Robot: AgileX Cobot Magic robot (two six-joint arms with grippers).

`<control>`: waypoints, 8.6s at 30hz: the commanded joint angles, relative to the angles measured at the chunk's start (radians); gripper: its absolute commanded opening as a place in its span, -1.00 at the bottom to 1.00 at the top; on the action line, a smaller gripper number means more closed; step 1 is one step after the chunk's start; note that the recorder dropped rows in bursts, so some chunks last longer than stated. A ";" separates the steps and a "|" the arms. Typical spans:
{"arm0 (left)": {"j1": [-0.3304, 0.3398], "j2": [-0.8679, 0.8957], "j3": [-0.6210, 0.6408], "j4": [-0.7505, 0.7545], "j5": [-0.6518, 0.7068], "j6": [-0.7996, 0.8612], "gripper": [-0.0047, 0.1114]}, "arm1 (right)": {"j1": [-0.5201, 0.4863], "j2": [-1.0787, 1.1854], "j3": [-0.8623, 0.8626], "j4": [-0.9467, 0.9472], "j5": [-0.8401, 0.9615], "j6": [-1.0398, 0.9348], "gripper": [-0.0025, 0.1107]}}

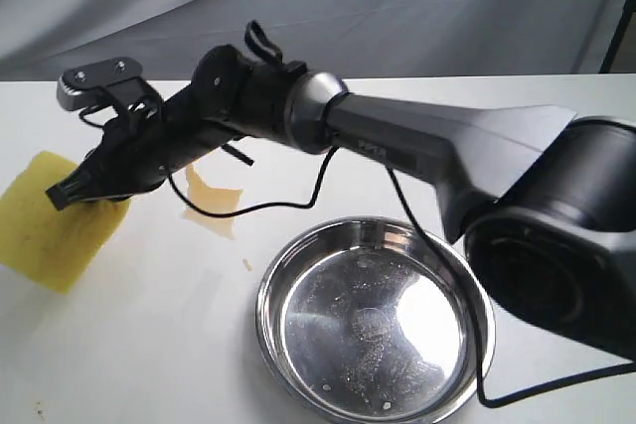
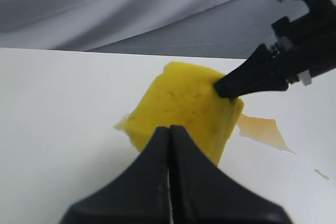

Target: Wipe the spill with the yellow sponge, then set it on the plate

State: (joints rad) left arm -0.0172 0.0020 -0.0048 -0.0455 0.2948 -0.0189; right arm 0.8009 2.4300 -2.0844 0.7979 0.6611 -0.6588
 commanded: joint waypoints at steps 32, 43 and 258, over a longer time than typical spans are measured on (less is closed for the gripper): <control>-0.005 -0.002 0.005 -0.011 -0.010 -0.005 -0.92 | -0.273 0.091 0.001 -0.109 0.130 0.206 -0.96; -0.005 -0.002 0.005 -0.011 -0.010 -0.005 -0.92 | -0.273 0.089 0.001 -0.182 0.357 0.106 -0.96; -0.005 -0.002 0.005 -0.011 -0.010 -0.005 -0.92 | 0.037 0.039 0.006 -0.624 0.328 0.245 -0.96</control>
State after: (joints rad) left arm -0.0172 0.0020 -0.0048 -0.0455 0.2948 -0.0189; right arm 0.8265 2.4468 -2.0885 -0.0654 0.9134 -0.2653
